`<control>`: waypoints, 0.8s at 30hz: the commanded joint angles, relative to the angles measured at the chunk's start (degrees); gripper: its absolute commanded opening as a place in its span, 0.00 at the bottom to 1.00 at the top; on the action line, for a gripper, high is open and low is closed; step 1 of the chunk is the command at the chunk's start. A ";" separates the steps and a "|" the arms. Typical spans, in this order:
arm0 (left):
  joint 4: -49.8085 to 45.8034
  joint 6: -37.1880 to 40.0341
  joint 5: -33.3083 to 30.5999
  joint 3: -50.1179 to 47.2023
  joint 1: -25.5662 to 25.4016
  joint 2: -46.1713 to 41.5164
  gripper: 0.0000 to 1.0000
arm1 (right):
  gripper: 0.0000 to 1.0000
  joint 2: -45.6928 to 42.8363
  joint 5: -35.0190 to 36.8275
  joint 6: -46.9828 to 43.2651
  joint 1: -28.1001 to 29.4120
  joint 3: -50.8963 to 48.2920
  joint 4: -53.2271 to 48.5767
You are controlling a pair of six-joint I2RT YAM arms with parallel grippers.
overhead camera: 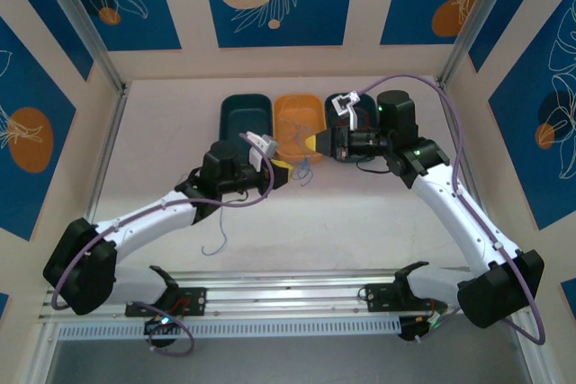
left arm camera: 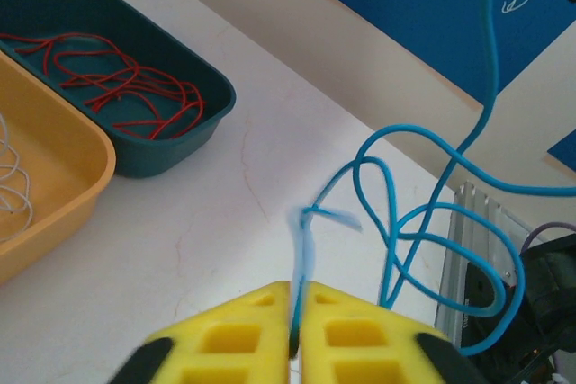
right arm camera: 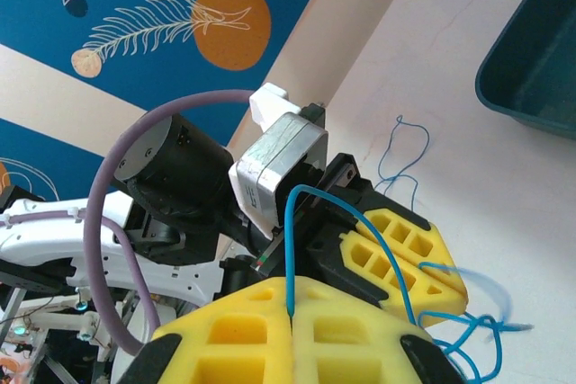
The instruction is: Untangle the cables
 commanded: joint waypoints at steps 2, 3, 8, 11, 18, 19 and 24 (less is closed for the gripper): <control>1.15 -0.89 -3.98 0.93 -0.43 -1.29 0.00 | 0.00 -0.38 2.23 -1.40 -0.05 2.37 -3.66; -0.16 -0.83 -6.62 0.49 -0.42 -2.05 0.00 | 0.00 -0.81 4.25 -1.77 -0.31 2.58 -5.05; -10.45 -1.82 -25.11 -1.78 -0.39 -7.93 0.00 | 0.00 -3.46 19.10 -1.04 -2.65 2.21 -12.27; -14.46 -2.46 -32.50 -3.54 -0.20 -12.37 0.00 | 0.00 -4.17 26.27 0.58 -4.71 1.20 -15.54; -22.67 -1.90 -44.96 -5.91 -0.04 -23.25 0.00 | 0.00 -4.35 33.07 3.52 -9.35 -1.04 -19.68; -23.79 -1.67 -46.59 -6.06 0.03 -24.68 0.00 | 0.00 -4.46 33.84 3.86 -9.81 -1.34 -19.97; -28.56 0.43 -53.35 -6.70 0.14 -30.75 0.00 | 0.00 -5.46 39.89 4.50 -10.30 -1.90 -22.40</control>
